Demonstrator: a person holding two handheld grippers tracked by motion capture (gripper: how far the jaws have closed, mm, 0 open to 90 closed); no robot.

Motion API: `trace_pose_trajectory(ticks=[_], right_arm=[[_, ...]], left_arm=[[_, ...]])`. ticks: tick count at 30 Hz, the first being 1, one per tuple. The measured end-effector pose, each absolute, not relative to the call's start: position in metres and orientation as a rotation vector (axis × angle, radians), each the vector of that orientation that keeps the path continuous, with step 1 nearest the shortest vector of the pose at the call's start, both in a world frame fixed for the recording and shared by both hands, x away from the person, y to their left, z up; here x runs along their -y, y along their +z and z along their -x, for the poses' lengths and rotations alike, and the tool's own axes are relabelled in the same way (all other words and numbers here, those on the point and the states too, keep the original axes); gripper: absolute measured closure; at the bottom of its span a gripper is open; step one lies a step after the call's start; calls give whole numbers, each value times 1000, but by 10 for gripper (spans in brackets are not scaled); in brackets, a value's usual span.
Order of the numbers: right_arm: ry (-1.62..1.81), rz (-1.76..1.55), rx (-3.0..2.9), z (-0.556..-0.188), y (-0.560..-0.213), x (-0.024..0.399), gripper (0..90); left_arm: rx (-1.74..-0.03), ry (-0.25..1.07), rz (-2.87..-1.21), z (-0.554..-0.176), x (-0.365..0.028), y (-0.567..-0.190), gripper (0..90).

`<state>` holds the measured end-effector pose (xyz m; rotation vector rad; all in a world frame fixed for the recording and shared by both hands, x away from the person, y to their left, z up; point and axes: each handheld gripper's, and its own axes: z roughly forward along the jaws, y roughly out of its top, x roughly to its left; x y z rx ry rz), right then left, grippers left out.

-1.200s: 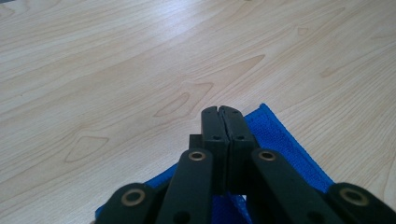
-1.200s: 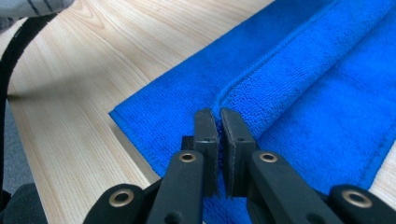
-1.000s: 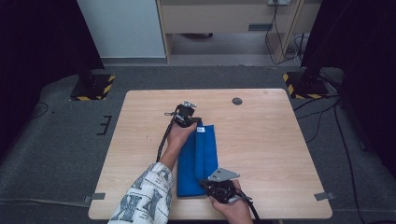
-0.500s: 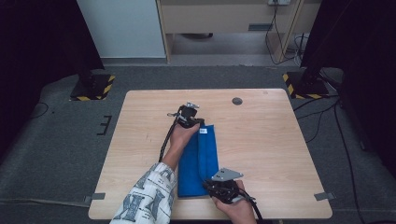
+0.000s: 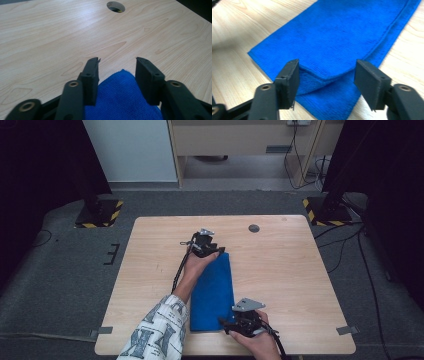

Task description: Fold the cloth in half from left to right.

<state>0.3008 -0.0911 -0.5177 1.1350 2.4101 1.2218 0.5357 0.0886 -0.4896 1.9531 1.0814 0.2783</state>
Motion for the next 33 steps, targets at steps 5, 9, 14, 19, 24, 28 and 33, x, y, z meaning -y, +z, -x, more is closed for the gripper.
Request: trace_pose_trajectory(ticks=[5,9,14,19,24,28,33], right_arm=[[1208,-1143,-2407,-302,-519,93,295],[1198,-1134,-2380,-303,-516,94,222],[1205,-1143,-2355,-306,-514,95,175],[1231,-1145,-2332,-314,-512,96,131],[1257,-1107,-2341,-330,-509,93,97],[1245,-1033,-2362,-342,-509,94,80],[1242,-1036,-2365,-359,-508,100,94]], left_arm=[[-1078,295,-1961,-535,-91,-487,394],[-1068,288,-1974,-533,-96,-483,334],[-1070,285,-1973,-531,-102,-480,278],[-1064,280,-1982,-524,-109,-479,214],[-1057,322,-2007,-512,-111,-475,127],[-1050,342,-2020,-501,-116,-473,97],[-1061,369,-2024,-493,-127,-471,79]])
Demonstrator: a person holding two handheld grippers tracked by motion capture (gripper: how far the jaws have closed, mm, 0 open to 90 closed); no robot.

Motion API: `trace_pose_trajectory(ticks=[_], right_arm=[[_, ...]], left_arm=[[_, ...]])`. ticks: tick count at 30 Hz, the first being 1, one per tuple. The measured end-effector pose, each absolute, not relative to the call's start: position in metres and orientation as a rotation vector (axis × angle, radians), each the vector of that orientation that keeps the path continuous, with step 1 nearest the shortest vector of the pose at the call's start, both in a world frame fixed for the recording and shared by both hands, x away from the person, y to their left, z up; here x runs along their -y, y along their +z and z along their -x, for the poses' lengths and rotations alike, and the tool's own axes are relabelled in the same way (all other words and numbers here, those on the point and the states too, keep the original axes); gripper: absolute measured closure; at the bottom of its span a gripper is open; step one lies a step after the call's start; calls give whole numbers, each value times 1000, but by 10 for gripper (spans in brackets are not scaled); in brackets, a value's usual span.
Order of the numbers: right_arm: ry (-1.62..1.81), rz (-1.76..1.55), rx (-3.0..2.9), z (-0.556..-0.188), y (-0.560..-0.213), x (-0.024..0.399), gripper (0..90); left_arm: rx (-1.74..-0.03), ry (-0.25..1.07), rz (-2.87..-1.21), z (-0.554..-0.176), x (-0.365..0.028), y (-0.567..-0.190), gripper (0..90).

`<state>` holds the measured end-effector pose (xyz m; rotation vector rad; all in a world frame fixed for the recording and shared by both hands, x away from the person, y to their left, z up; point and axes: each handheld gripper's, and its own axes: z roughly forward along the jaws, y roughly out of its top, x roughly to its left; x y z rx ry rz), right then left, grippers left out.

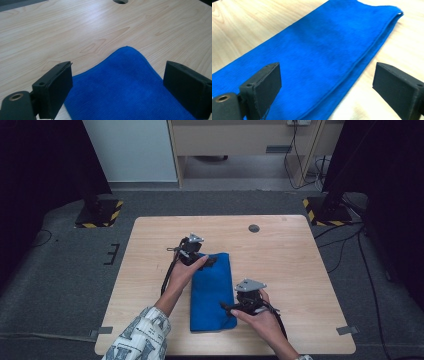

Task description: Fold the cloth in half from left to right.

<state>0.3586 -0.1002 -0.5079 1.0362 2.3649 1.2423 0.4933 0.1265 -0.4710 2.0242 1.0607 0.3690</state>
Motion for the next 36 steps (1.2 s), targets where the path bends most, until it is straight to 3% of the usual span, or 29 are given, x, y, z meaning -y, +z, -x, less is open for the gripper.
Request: trace_pose_trajectory(ticks=[20,36], right_arm=[[1225,-1092,-2341,-421,-487,105,154],[1218,-1182,-2308,-484,-479,94,207]], left_arm=[[-1099,393,-1970,-477,-164,-475,69],[-1178,370,-1992,-493,-175,-489,83]])
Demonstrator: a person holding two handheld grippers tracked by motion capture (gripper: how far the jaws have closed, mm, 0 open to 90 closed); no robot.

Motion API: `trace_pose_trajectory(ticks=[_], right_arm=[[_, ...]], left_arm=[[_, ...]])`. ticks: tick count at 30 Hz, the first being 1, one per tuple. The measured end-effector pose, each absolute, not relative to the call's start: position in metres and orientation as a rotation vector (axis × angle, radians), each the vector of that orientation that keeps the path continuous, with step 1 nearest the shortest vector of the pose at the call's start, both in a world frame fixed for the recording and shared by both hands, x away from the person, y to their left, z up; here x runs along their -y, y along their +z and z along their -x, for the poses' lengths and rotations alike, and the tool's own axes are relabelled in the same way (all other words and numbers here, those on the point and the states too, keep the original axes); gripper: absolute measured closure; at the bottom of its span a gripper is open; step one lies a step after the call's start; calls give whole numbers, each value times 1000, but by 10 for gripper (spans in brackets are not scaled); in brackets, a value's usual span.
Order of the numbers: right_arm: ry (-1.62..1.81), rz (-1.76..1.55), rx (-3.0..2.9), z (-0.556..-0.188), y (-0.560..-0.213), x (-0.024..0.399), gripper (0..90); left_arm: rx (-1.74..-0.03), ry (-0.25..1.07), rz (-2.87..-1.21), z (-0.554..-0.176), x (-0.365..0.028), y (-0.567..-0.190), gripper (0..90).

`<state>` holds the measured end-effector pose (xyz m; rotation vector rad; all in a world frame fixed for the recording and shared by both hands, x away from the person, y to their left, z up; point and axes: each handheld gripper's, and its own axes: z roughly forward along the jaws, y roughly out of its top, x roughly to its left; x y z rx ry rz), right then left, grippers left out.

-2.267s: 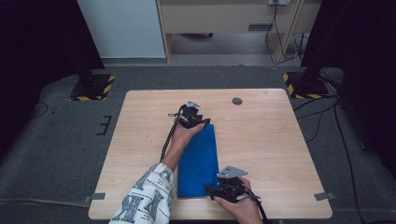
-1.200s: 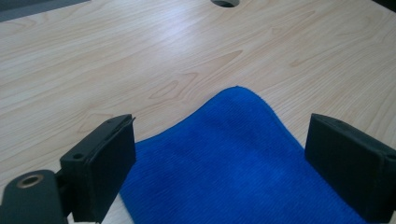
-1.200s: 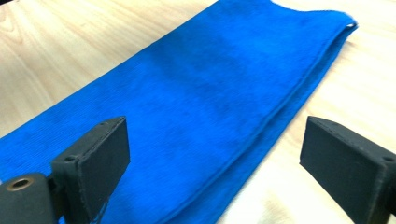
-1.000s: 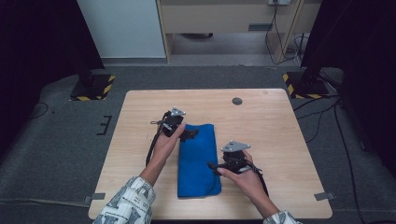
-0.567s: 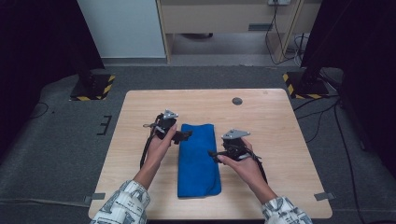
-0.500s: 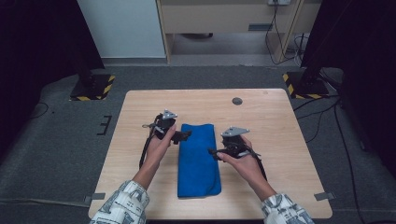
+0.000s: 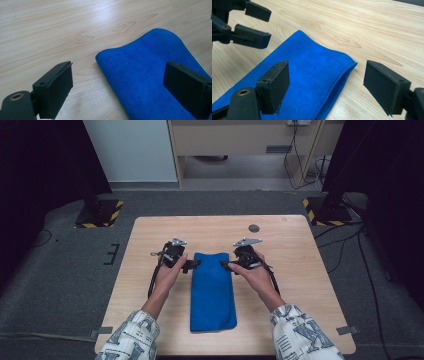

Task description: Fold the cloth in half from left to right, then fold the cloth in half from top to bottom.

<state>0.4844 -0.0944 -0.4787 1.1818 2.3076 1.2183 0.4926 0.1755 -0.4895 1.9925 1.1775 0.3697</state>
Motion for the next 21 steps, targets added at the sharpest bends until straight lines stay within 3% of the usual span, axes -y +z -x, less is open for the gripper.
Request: trace_pose_trajectory(ticks=[15,21], right_arm=[[1207,-1222,-2294,-497,-481,97,258],[1173,-1272,-2304,-514,-489,98,366]], left_arm=[[-1191,351,-1968,-497,-178,-492,95],[-1211,344,-1954,-505,-179,-500,141]])
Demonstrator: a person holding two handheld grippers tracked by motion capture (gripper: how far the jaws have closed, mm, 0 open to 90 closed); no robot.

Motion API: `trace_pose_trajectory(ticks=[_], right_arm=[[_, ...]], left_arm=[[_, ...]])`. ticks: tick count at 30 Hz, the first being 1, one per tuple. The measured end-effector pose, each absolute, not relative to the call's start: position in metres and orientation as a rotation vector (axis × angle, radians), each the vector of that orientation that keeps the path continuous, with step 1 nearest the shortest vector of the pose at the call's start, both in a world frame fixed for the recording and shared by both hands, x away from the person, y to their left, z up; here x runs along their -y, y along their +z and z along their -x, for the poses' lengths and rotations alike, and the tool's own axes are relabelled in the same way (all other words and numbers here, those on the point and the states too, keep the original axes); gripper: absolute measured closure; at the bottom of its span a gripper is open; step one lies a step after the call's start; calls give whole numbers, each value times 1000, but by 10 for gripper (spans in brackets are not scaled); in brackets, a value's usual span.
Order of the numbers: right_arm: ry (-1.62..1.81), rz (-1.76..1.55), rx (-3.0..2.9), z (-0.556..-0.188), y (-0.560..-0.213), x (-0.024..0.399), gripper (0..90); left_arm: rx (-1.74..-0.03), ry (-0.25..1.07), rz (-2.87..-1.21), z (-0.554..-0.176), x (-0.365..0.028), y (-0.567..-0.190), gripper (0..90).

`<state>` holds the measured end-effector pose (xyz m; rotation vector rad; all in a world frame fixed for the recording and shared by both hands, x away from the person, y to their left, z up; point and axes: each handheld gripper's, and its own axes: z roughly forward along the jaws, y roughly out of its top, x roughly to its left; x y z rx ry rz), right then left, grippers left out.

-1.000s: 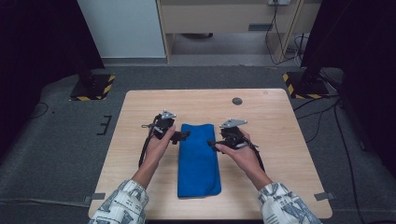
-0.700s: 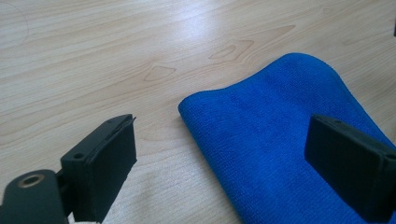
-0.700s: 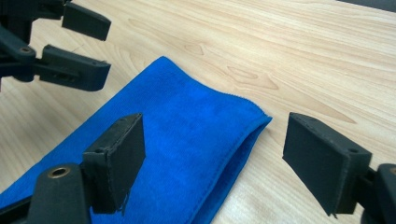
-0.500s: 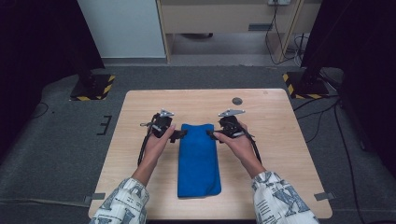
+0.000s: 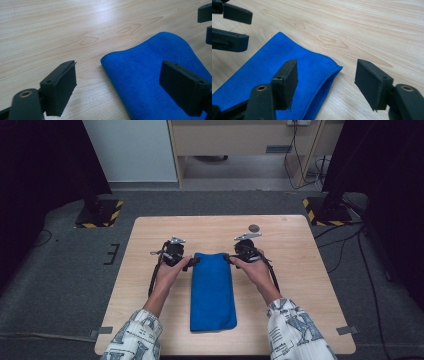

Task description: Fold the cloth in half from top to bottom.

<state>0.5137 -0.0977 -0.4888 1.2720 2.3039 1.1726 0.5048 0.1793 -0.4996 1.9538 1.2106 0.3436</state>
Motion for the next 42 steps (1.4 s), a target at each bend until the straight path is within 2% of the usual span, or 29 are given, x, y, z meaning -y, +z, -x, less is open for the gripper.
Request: trace_pose_trajectory(ticks=[6,8,14,20,25,27,32,33,37,38,40,41,42], right_arm=[[1140,-1306,-2304,-521,-495,96,414],[1120,-1326,-2302,-526,-498,94,415],[1127,-1376,-2292,-532,-508,90,434],[1093,-1399,-2294,-536,-521,83,491],[1055,-1395,-2312,-536,-527,78,524],[1055,-1397,-2311,-536,-527,77,547],[1028,-1340,-2344,-533,-527,74,712],[1028,-1340,-2344,-533,-527,74,712],[1040,-1319,-2368,-529,-527,71,821],[1040,-1319,-2368,-529,-527,71,821],[1052,-1316,-2367,-528,-528,72,844],[1070,-1330,-2361,-527,-528,73,852],[1070,-1330,-2361,-527,-528,73,852]], left_arm=[[-1225,341,-1969,-507,-178,-504,205],[-1225,350,-1975,-507,-179,-505,255],[-1223,355,-1995,-512,-174,-509,286],[-1255,366,-2015,-517,-170,-517,372],[-1255,358,-2028,-521,-169,-523,399],[-1246,354,-2038,-522,-167,-526,433],[-1224,376,-2042,-520,-162,-528,554],[-1211,386,-2048,-519,-161,-528,554],[-1182,391,-2054,-515,-158,-529,682],[-1185,387,-2052,-514,-158,-529,682],[-1184,372,-2049,-514,-158,-529,726],[-1180,372,-2053,-514,-158,-529,778],[-1178,371,-2053,-514,-158,-528,778]])
